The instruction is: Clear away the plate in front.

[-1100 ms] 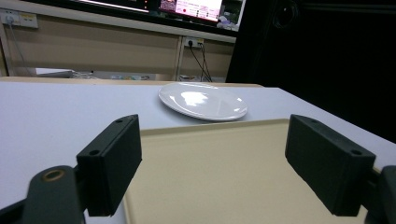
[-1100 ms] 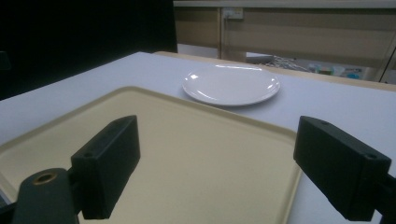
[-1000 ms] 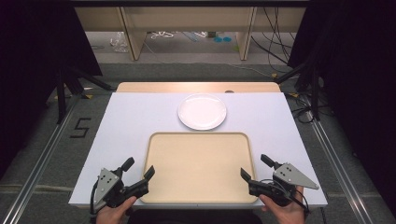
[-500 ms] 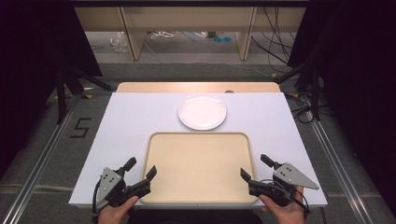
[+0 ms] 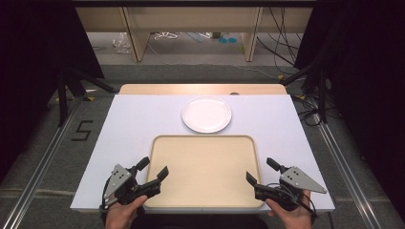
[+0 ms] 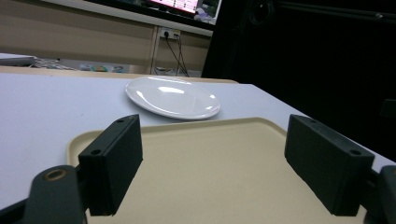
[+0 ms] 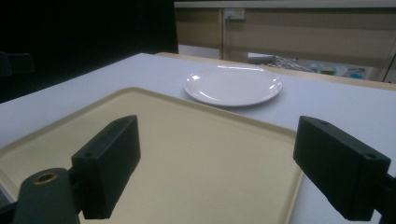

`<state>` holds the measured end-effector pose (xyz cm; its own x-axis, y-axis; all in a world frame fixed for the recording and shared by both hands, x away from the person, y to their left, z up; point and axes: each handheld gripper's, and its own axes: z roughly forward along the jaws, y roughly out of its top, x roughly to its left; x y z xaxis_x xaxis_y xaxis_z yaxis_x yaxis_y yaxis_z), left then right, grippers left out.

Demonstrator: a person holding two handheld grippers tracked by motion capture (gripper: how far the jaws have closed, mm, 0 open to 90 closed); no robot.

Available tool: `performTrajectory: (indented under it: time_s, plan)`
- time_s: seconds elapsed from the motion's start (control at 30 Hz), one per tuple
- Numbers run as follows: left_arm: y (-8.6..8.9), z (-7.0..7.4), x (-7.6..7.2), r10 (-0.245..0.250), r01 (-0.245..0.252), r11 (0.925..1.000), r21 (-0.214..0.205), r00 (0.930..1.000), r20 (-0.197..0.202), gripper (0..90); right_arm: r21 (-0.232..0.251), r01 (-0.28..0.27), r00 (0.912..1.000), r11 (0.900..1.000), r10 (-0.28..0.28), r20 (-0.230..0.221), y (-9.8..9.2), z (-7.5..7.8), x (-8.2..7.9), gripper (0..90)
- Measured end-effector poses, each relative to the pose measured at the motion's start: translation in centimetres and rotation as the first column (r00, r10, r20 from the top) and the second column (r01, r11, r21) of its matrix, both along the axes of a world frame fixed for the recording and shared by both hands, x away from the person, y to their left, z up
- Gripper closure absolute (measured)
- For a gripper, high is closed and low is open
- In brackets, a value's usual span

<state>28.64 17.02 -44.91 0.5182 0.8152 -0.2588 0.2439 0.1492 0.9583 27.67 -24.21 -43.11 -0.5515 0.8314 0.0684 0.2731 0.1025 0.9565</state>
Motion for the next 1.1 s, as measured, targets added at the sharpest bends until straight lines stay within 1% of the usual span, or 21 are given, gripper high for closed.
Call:
performTrajectory:
  time_s: [0.07,0.1,0.2,0.23,0.27,0.3,0.37,0.47,0.5,0.53,0.57,0.63,0.67,0.73,0.77,0.8,0.87,0.93,0.97,1.0,1.1]
  plan:
    - [-0.5,0.4,0.5,-0.010,0.010,0.9999,-0.005,0.9999,0.002,18.8,0.010,-0.006,1.0000,0.9999,0.006,0.000,0.0,0.0,0.1,15.8]
    - [-0.9,0.7,1.0,-0.028,0.028,0.9992,-0.030,0.9996,-0.002,18.8,0.008,0.003,1.0000,1.0000,-0.003,-0.002,-0.1,0.0,0.0,15.8]
    - [-1.2,1.0,1.7,-0.043,0.043,0.9989,-0.020,0.9991,-0.004,18.4,0.013,-0.003,1.0000,0.9999,0.003,0.007,0.0,-0.1,0.1,15.8]
    - [-1.4,1.2,2.5,-0.027,0.026,0.9988,-0.042,0.9995,-0.016,18.6,0.011,-0.001,1.0000,0.9999,0.001,-0.001,0.0,0.0,0.0,15.8]
    - [-1.6,1.2,2.9,-0.029,0.027,0.9978,-0.060,0.9992,-0.028,19.4,0.023,-0.004,0.9999,0.9997,0.004,0.014,0.0,-0.1,0.1,15.8]
    - [-1.7,1.3,3.3,-0.050,0.048,0.9968,-0.063,0.9982,-0.034,19.3,0.011,-0.012,0.9999,0.9999,0.011,0.007,0.0,-0.1,0.1,15.8]
    - [-1.8,1.4,3.8,-0.064,0.061,0.9957,-0.069,0.9970,-0.043,19.1,0.012,-0.012,0.9999,0.9999,0.012,0.005,0.0,-0.1,0.1,15.9]
    - [-1.9,1.5,5.2,-0.060,0.053,0.9942,-0.093,0.9955,-0.074,19.0,0.011,-0.004,1.0000,0.9999,0.004,0.001,0.0,-0.1,0.1,15.9]
    - [-1.9,1.5,5.7,-0.062,0.052,0.9928,-0.108,0.9942,-0.088,18.7,0.017,-0.007,0.9999,0.9998,0.007,0.010,0.0,-0.2,0.1,15.9]
    - [-1.9,1.5,5.7,-0.062,0.052,0.9928,-0.108,0.9942,-0.088,18.4,0.017,-0.014,0.9999,0.9998,0.014,0.004,0.0,-0.2,0.1,15.9]
    - [-1.9,1.4,6.6,-0.058,0.041,0.9907,-0.129,0.9903,-0.126,18.0,0.013,-0.014,0.9999,0.9998,0.014,0.001,0.0,-0.1,0.1,15.9]
    - [-2.1,1.4,7.3,-0.052,0.031,0.9908,-0.132,0.9861,-0.158,17.3,0.013,-0.013,0.9999,0.9998,0.012,0.001,0.1,-0.2,0.1,15.9]
    - [-2.1,1.4,7.3,-0.052,0.031,0.9908,-0.132,0.9861,-0.158,16.8,0.013,-0.014,0.9999,0.9998,0.014,0.000,0.1,-0.2,0.1,16.0]
    - [-2.6,1.3,8.4,-0.051,0.028,0.9908,-0.133,0.9826,-0.179,16.2,0.018,-0.010,0.9999,0.9998,0.010,0.008,0.1,-0.2,0.1,16.0]
    - [-2.6,1.3,8.4,-0.051,0.028,0.9908,-0.133,0.9826,-0.179,16.2,0.023,-0.016,0.9999,0.9996,0.016,0.006,0.1,-0.2,0.1,16.1]
    - [-3.0,1.3,9.2,-0.070,0.045,0.9900,-0.134,0.9787,-0.193,16.2,0.022,-0.015,0.9999,0.9996,0.015,0.006,0.1,-0.2,0.1,16.2]
    - [-3.5,1.5,9.9,-0.073,0.044,0.9892,-0.140,0.9761,-0.205,16.3,0.025,-0.023,0.9997,0.9994,0.023,-0.009,0.1,-0.2,0.1,16.3]
    - [-3.7,1.6,10.3,-0.073,0.046,0.9902,-0.132,0.9755,-0.207,16.3,0.023,-0.023,0.9997,0.9995,0.023,-0.006,0.1,-0.2,0.1,16.3]
    - [-4.2,1.7,11.1,-0.073,0.048,0.9920,-0.117,0.9728,-0.220,16.3,0.020,-0.023,0.9997,0.9995,0.023,-0.008,0.1,-0.2,0.2,16.5]
    - [-4.2,1.7,11.1,-0.073,0.048,0.9920,-0.117,0.9728,-0.220,16.5,0.021,-0.023,0.9997,0.9995,0.023,-0.006,0.1,-0.3,0.2,16.5]
    - [-4.8,1.8,12.7,-0.095,0.060,0.9883,-0.140,0.9628,-0.253,17.1,0.018,-0.025,0.9996,0.9995,0.025,-0.010,0.1,-0.2,0.1,16.7]
